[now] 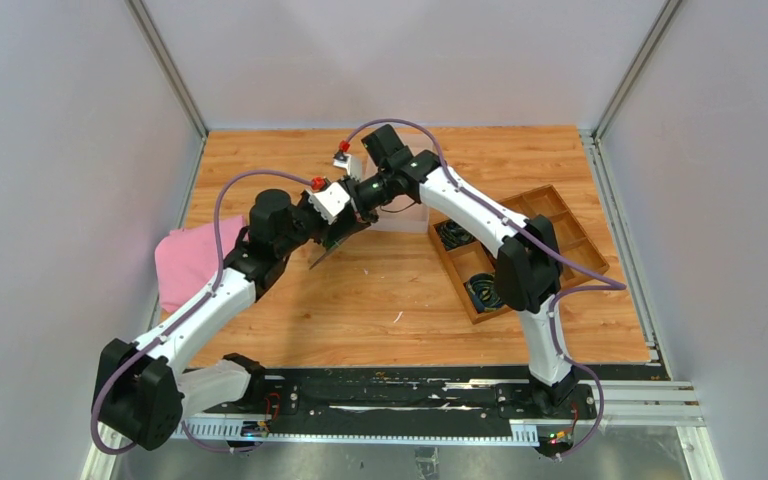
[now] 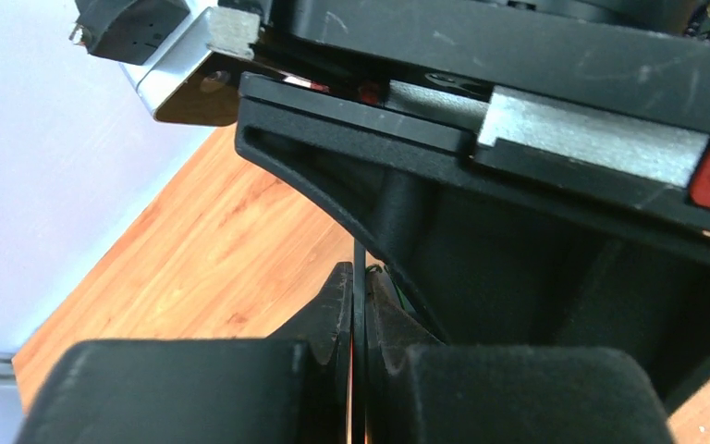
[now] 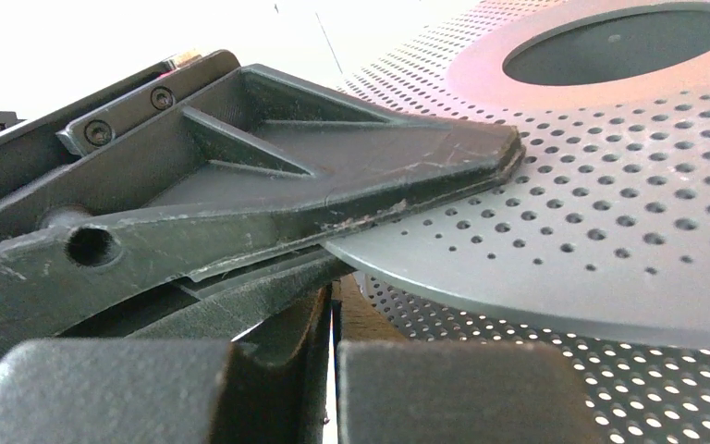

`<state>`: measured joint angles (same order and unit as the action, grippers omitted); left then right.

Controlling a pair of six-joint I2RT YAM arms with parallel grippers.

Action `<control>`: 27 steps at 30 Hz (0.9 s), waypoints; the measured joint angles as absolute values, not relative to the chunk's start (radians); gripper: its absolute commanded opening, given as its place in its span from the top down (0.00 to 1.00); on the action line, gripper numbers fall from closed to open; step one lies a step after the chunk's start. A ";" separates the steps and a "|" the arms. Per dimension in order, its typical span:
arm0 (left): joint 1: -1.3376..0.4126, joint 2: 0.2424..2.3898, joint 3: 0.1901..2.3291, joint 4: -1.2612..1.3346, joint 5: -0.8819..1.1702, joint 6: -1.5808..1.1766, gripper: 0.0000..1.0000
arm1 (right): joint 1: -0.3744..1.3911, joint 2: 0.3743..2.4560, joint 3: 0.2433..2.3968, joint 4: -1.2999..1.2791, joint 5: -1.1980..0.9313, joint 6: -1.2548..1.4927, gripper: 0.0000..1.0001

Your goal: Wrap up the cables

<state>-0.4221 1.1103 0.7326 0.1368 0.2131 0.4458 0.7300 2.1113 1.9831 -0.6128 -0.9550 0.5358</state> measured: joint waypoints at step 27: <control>-0.404 1.093 0.831 -0.196 0.523 0.727 1.00 | 0.716 2.140 2.120 -0.955 -0.965 0.098 0.99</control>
<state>-0.4042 1.0931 0.8314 -0.1963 0.5232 0.7269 0.7162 2.1403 2.1204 -0.9550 -0.9646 0.0978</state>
